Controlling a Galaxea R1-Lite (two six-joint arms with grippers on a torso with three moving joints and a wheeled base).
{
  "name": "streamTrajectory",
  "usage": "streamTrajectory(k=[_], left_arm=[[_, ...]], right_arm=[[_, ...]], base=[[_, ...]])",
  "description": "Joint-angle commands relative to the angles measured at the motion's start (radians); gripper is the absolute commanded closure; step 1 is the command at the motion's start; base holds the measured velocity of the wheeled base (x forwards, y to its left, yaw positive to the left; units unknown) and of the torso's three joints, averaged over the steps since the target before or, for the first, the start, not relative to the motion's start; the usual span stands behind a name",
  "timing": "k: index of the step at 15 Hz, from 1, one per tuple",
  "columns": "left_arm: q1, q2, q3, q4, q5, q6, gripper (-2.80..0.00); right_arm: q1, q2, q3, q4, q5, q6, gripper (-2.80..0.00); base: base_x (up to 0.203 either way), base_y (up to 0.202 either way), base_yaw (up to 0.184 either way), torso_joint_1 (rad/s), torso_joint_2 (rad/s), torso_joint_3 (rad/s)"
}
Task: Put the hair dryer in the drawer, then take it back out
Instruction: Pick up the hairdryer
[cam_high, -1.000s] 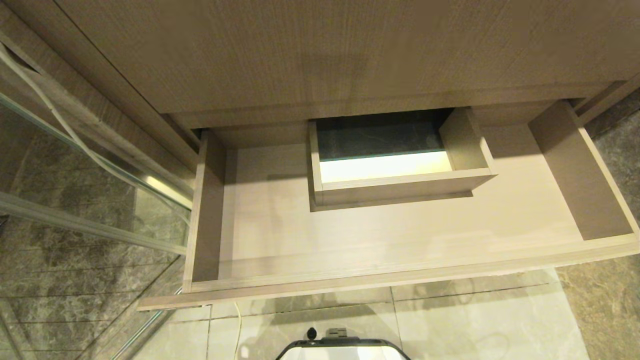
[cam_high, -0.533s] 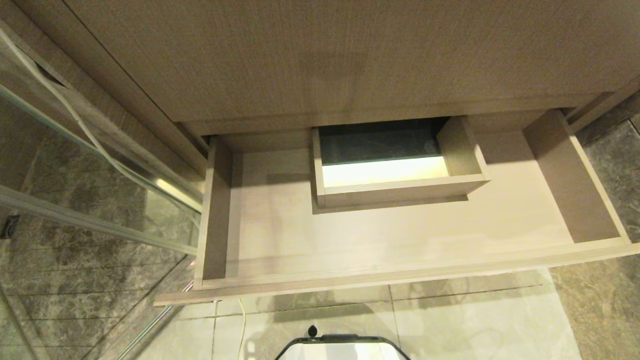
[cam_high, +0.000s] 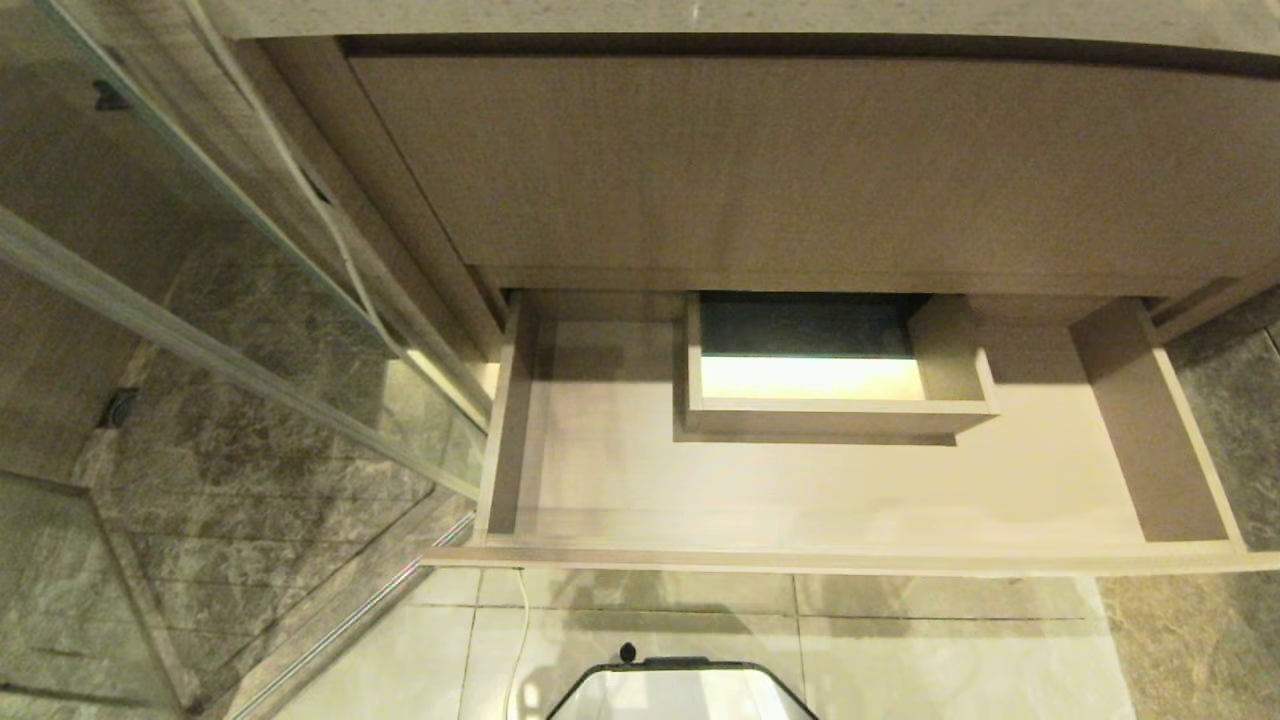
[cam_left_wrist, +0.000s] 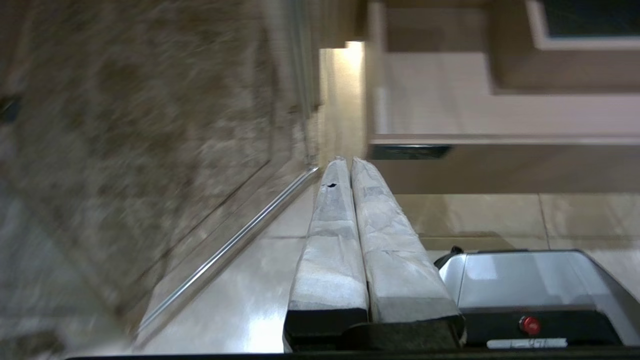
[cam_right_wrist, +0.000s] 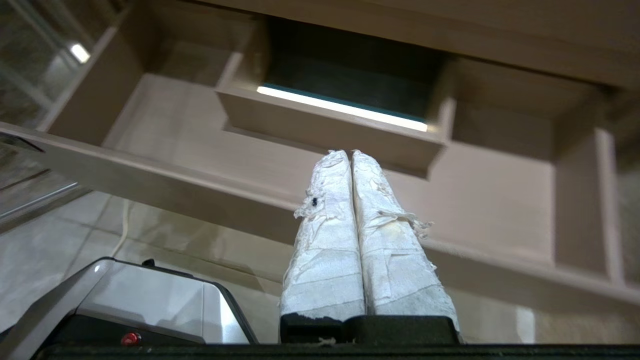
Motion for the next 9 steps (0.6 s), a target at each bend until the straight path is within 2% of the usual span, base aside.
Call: streamTrajectory(k=[1, 3, 5, 9], left_arm=[[0.001, 0.000, 0.001, -0.001, 0.000, -0.001, 0.00], [0.001, 0.000, 0.000, -0.001, 0.000, -0.001, 0.00], [0.001, 0.000, 0.002, -0.001, 0.000, -0.001, 0.00], [0.001, 0.000, 0.001, -0.001, 0.000, -0.001, 0.00]], right_arm=[[0.002, -0.038, 0.040, -0.001, 0.000, -0.001, 0.00], [0.002, -0.038, 0.040, -0.001, 0.000, 0.000, 0.00], [0.002, -0.038, 0.040, -0.001, -0.001, 0.004, 0.00], [0.002, -0.038, 0.040, -0.001, 0.000, 0.006, 0.00]], base=[[0.001, -0.006, 0.171, 0.448, -0.51, -0.232], [0.001, -0.009, 0.176, 0.345, -0.47, -0.221], [0.001, -0.006, 0.146, 0.126, -0.19, -0.088], [0.000, -0.001, 0.022, 0.029, -0.04, -0.019]])
